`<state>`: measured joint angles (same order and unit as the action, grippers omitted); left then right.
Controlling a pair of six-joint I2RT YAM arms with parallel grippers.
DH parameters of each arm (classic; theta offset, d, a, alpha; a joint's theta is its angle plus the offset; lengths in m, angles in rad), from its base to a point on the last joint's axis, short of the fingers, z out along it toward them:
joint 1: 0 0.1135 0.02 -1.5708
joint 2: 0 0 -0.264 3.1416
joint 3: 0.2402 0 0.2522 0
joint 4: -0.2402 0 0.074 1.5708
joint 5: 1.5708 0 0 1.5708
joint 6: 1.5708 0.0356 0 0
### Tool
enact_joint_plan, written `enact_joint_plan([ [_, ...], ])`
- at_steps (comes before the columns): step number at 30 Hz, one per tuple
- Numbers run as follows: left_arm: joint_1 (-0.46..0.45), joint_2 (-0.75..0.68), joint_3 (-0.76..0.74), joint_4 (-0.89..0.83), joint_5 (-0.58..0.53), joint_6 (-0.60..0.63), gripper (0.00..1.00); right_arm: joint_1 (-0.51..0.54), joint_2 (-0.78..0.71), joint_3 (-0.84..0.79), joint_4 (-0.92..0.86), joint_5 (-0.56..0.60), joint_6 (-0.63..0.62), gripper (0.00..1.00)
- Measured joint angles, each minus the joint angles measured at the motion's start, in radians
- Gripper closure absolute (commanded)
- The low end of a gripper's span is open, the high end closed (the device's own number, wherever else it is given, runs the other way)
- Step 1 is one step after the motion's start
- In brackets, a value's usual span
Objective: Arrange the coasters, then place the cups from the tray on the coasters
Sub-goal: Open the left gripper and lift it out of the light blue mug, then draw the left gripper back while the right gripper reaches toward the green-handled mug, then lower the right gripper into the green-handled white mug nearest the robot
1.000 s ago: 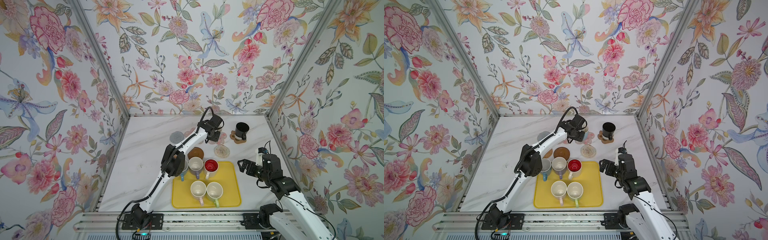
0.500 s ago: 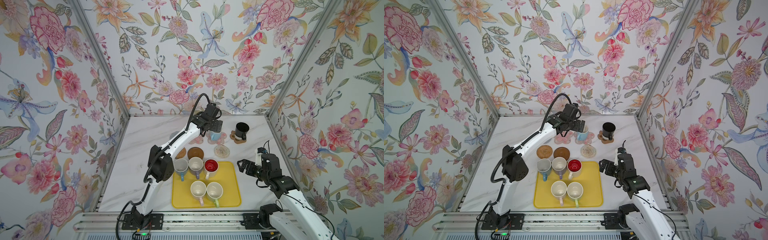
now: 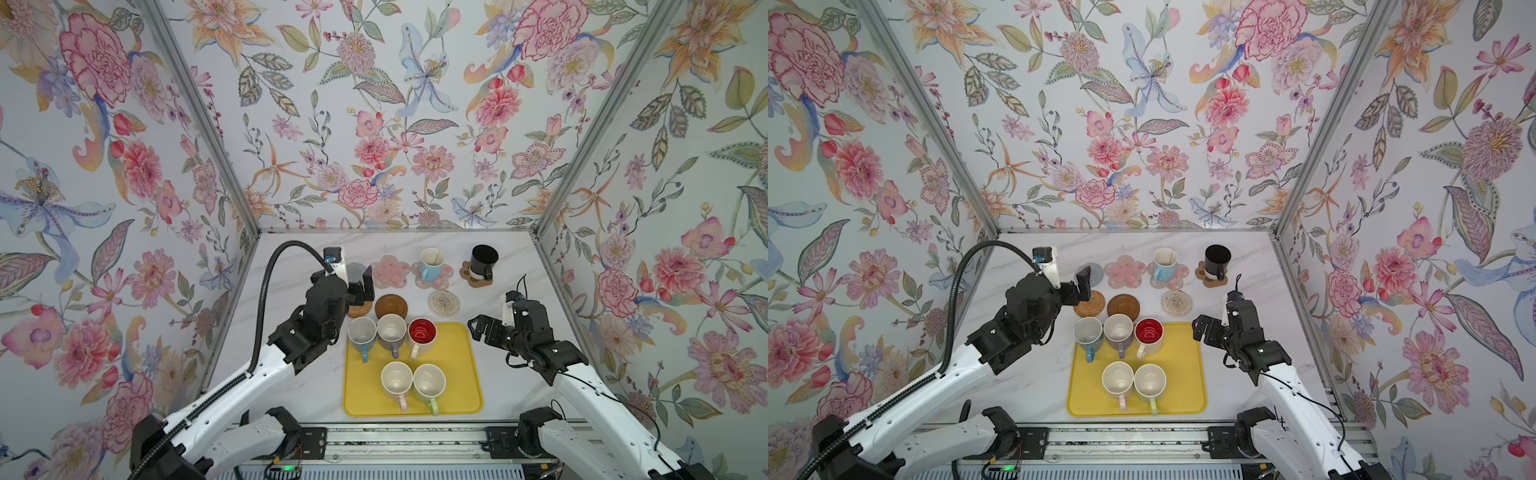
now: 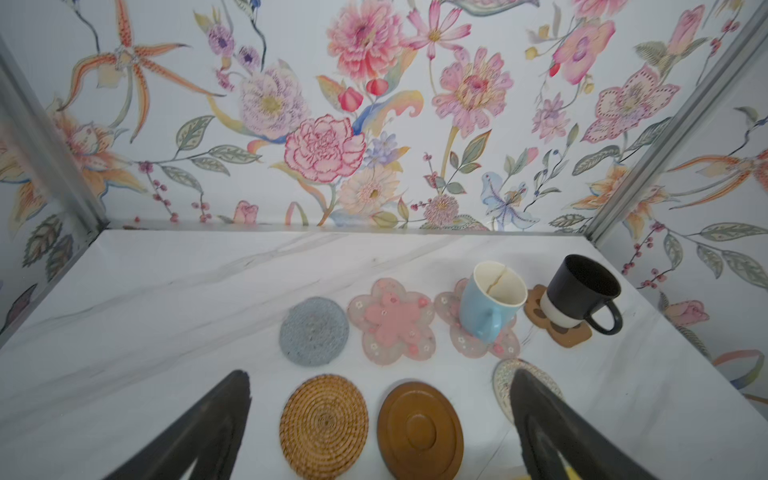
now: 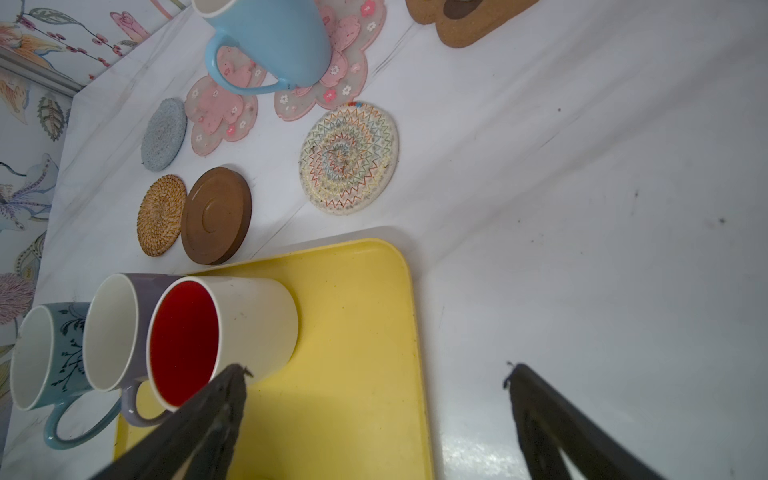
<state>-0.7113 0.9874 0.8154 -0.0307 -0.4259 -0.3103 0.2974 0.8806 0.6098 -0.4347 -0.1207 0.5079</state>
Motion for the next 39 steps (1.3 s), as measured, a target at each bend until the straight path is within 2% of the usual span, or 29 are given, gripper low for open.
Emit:
enact_joint_plan([
  [4, 0.014, -0.113, -0.143, 0.002, -0.066, -0.047, 0.01, 0.090, 0.003, 0.046, -0.034, 0.020, 0.011, 0.02],
  [10, 0.040, -0.185, -0.193, 0.014, -0.124, -0.077, 0.01, 0.299, -0.101, 0.085, -0.188, 0.094, 0.075, 0.08],
  [16, 0.052, -0.173, -0.205, 0.017, -0.145, -0.109, 0.01, 0.519, -0.177, 0.122, -0.290, 0.181, 0.211, 0.15],
  [28, 0.065, -0.187, -0.238, 0.010, -0.155, -0.152, 0.01, 1.007, -0.119, 0.129, -0.380, 0.386, 0.521, 0.24],
  [39, 0.077, -0.197, -0.259, 0.016, -0.154, -0.160, 0.01, 1.212, -0.007, 0.137, -0.383, 0.462, 0.688, 0.35],
])
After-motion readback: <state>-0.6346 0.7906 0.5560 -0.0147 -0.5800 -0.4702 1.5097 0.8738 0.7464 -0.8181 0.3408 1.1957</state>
